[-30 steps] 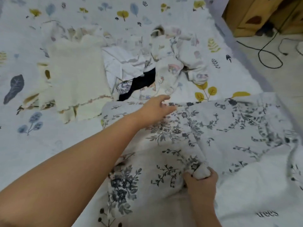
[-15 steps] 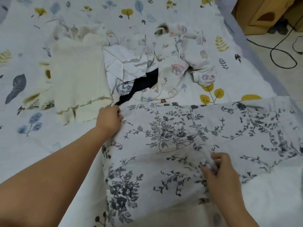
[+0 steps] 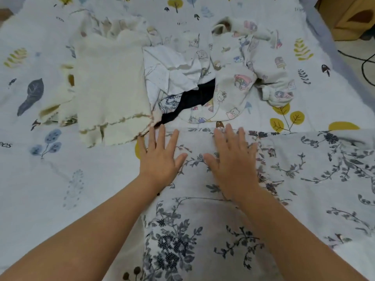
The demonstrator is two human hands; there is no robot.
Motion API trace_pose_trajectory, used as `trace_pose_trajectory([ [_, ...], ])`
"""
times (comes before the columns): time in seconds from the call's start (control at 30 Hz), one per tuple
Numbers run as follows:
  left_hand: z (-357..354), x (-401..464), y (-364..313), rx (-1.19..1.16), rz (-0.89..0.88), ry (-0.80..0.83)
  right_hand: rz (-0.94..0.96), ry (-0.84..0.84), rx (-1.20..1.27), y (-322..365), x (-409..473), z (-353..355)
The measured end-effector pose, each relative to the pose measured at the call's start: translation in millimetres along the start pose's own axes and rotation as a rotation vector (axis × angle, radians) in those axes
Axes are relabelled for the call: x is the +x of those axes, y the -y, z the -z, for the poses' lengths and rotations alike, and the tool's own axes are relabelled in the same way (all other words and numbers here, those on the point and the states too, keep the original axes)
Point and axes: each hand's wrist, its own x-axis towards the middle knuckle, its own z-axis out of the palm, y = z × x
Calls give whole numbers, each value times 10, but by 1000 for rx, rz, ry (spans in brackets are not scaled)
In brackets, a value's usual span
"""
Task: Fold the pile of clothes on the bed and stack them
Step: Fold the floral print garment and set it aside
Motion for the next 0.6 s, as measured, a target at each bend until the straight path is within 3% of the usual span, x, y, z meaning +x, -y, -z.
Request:
trace_pose_trajectory([
  [0.07, -201, 39, 113, 26, 17, 91, 45, 165, -194, -205, 283, -291],
  [0.23, -397, 117, 163, 3, -17, 6, 26, 114, -271, -562, 417, -629],
  [0.43, -270, 211, 291, -234, -53, 160, -16, 262, -289, -414, 410, -482],
  [0.53, -31, 144, 496, -496, 43, -73, 135, 83, -74, -56, 70, -253],
  [0.6, 69, 50, 601, -543, 182, -77, 391, -72, 166, 241, -384, -128],
])
